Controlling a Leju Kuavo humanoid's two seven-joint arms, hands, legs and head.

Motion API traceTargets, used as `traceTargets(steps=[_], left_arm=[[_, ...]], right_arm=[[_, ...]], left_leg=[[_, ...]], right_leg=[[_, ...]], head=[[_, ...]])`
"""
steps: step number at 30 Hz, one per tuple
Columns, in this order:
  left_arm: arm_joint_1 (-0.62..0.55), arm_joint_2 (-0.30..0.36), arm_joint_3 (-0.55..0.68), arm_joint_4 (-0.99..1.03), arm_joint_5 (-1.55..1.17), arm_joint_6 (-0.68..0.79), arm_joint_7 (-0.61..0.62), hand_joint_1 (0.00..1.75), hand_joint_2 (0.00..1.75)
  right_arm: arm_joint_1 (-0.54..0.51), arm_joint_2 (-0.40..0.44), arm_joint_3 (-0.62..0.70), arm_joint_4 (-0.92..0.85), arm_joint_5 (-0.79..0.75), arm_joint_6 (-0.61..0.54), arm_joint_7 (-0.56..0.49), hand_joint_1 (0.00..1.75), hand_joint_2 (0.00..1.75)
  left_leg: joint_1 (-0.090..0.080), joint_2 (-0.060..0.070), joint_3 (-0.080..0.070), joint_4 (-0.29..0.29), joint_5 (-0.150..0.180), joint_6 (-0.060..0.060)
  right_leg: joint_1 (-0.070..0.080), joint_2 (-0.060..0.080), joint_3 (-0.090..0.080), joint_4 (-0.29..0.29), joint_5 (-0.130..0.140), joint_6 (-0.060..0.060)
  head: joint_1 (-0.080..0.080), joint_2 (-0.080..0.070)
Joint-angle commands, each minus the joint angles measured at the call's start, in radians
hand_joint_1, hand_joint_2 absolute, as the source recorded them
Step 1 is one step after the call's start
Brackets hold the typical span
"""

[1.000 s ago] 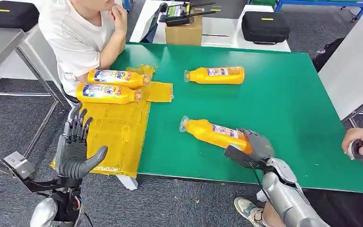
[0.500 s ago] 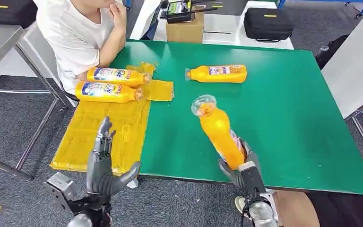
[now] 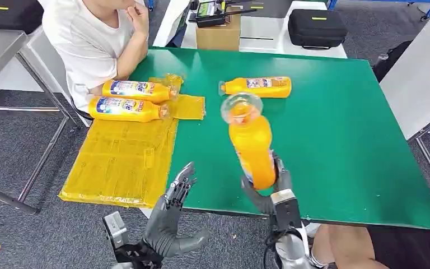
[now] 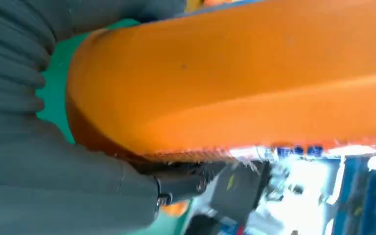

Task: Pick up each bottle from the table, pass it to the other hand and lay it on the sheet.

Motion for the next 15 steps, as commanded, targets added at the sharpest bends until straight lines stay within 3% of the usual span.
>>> traceTargets(steps=[1,7,15], left_arm=[[-0.056,0.003,0.008,0.089,0.021,-0.013,0.012,0.0,1.75],[-0.088,-0.023,0.007,0.06,0.002,-0.014,-0.002,0.0,1.75],[-0.104,-0.031,-0.004,0.082,0.001,-0.002,0.029,0.0,1.75]], right_arm=[[-0.077,0.004,0.118,0.158,0.013,-0.024,-0.012,1.75,1.75],[-0.066,-0.013,0.31,0.254,0.115,-0.039,-0.091,1.75,1.75],[-0.089,-0.015,0.346,0.277,0.148,-0.089,-0.106,1.75,1.75]], left_leg=[[0.0,-0.001,0.003,-0.002,0.0,-0.001],[0.001,0.0,0.003,-0.001,-0.001,-0.001],[0.001,0.0,0.003,-0.001,-0.001,-0.001]], right_leg=[[0.0,-0.001,0.003,-0.001,-0.001,-0.001],[0.001,0.0,0.004,-0.001,-0.001,-0.001],[0.001,-0.001,0.004,-0.001,-0.002,-0.002]], head=[[0.0,0.0],[0.0,0.0],[0.0,0.0]])
